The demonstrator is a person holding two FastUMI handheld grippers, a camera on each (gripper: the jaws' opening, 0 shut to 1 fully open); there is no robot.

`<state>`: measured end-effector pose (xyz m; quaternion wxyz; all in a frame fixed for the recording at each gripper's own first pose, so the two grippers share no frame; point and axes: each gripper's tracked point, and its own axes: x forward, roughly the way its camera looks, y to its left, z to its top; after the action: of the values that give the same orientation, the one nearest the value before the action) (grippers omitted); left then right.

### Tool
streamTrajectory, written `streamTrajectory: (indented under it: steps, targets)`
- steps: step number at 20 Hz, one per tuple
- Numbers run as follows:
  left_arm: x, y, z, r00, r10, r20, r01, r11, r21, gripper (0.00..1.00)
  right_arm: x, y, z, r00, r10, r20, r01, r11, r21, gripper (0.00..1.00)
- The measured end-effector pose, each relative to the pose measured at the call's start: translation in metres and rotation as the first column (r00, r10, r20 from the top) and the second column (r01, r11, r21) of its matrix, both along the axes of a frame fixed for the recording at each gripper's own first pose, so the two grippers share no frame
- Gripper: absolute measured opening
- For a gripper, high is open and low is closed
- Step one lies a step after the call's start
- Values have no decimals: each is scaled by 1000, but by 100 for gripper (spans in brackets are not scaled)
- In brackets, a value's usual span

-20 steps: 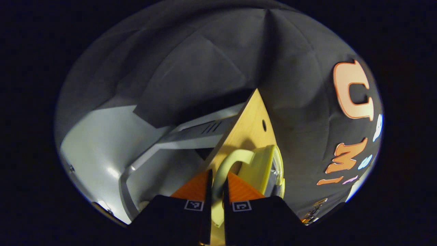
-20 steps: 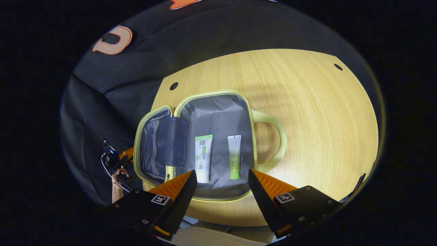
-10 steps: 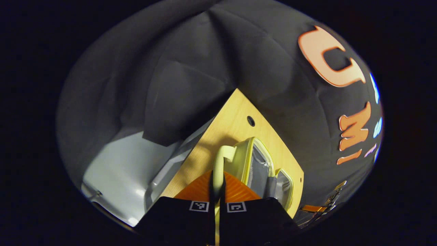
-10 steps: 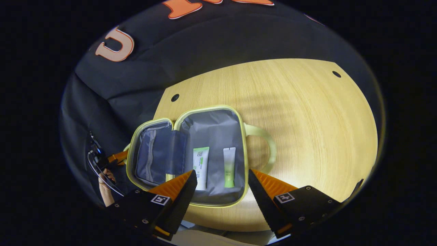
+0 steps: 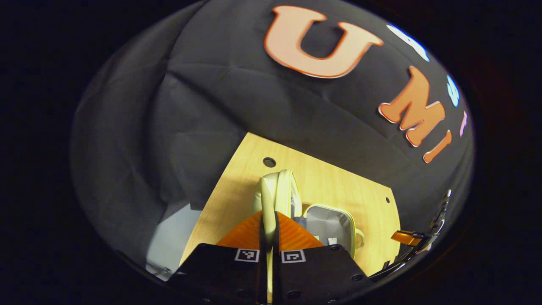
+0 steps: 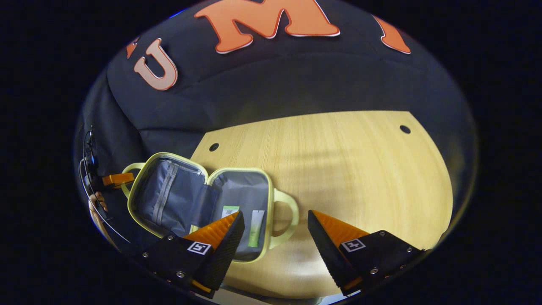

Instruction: First open the suitcase, pack the skin care products into it, and then close the suitcase.

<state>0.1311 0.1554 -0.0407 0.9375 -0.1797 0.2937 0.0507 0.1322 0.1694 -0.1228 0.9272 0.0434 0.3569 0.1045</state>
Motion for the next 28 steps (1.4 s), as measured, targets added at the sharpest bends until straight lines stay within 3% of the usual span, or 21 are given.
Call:
streamTrajectory:
  steps: [6, 12, 19, 24, 28]
  targets:
    - [1, -123, 48, 994, -98, 37, 94, 990, 108, 5, 4, -86, 51, 987, -10, 158, 19, 998, -54, 96]
    - [15, -251, 30, 978, -210, 10, 208, 971, 117, 5, -9, -161, 76, 967, -41, 251, 59, 996, -63, 96]
    - [25, -375, -58, 939, -332, -91, 340, 936, 91, 5, -22, -218, 78, 960, -68, 271, 90, 994, -67, 96]
    - [33, -415, -124, 920, -332, -207, 378, 893, 245, 5, -32, -241, 71, 958, -59, 281, 89, 991, -97, 96]
    - [47, -445, -164, 917, -308, -256, 370, 894, 252, 5, -36, -251, 61, 965, -66, 254, 88, 993, -75, 95]
